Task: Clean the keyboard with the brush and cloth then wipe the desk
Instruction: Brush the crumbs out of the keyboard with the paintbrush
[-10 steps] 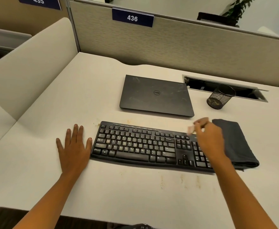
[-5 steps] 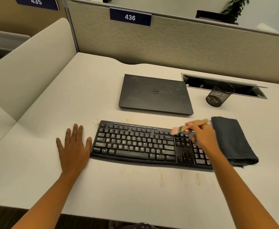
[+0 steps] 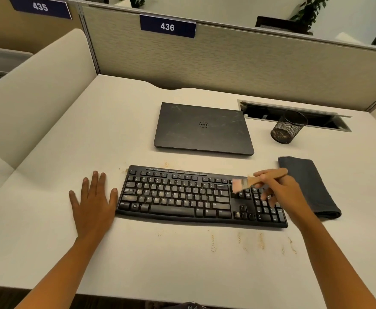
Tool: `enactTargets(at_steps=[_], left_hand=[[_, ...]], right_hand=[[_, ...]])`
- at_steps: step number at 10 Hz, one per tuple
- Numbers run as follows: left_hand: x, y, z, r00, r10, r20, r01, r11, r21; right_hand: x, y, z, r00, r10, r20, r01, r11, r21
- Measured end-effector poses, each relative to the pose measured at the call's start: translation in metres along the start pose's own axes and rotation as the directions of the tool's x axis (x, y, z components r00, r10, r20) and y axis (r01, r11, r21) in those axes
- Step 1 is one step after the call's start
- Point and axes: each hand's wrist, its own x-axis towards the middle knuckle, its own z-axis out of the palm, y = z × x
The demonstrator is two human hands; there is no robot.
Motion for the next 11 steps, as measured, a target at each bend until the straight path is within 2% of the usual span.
enactTargets(at_steps=[1, 2, 3, 4, 5, 6, 7, 8, 9, 10, 11], left_hand=[[0.000, 0.000, 0.000, 1.000, 0.000, -0.003, 0.000, 1.000, -0.003], [0.000, 0.000, 0.000, 1.000, -0.001, -0.003, 0.001, 1.000, -0.003], [0.000, 0.000, -0.001, 1.000, -0.001, 0.001, 0.001, 1.000, -0.002], [0.000, 0.000, -0.001, 1.000, -0.004, 0.000, 0.004, 1.000, -0.004], [0.000, 0.000, -0.001, 1.000, -0.002, -0.005, 0.002, 1.000, -0.006], [-0.001, 0.001, -0.001, 1.000, -0.003, -0.003, 0.003, 1.000, -0.015], [-0.001, 0.001, -0.001, 1.000, -0.006, -0.001, 0.006, 1.000, -0.016], [0.000, 0.000, -0.001, 1.000, -0.006, 0.006, 0.006, 1.000, -0.020], [-0.001, 0.000, -0.001, 1.000, -0.004, 0.009, 0.005, 1.000, -0.025], [-0.001, 0.000, -0.001, 1.000, -0.001, 0.019, 0.002, 1.000, -0.030], [-0.001, 0.000, -0.001, 1.000, 0.000, 0.018, 0.001, 1.000, -0.028]], right_hand=[[0.000, 0.008, -0.006, 0.994, 0.064, -0.085, -0.067, 0.997, -0.037], [-0.005, 0.018, -0.025, 0.933, 0.087, -0.350, -0.154, 0.974, -0.168], [-0.015, 0.014, -0.026, 0.884, -0.029, -0.466, -0.126, 0.946, -0.299], [-0.039, 0.004, -0.007, 0.934, -0.172, -0.313, 0.093, 0.963, -0.253], [-0.056, 0.006, 0.006, 0.984, -0.148, -0.098, 0.140, 0.986, -0.086], [-0.070, 0.023, -0.002, 0.991, -0.084, -0.103, 0.076, 0.994, -0.081], [-0.077, 0.032, -0.020, 0.950, -0.070, -0.305, 0.011, 0.982, -0.190], [-0.087, 0.031, -0.027, 0.874, -0.151, -0.463, -0.019, 0.940, -0.342], [-0.095, 0.024, -0.008, 0.923, -0.167, -0.345, 0.091, 0.970, -0.226], [-0.104, 0.029, 0.011, 0.980, -0.138, -0.147, 0.126, 0.988, -0.085], [-0.104, 0.042, 0.004, 0.960, -0.122, -0.251, 0.083, 0.983, -0.163]])
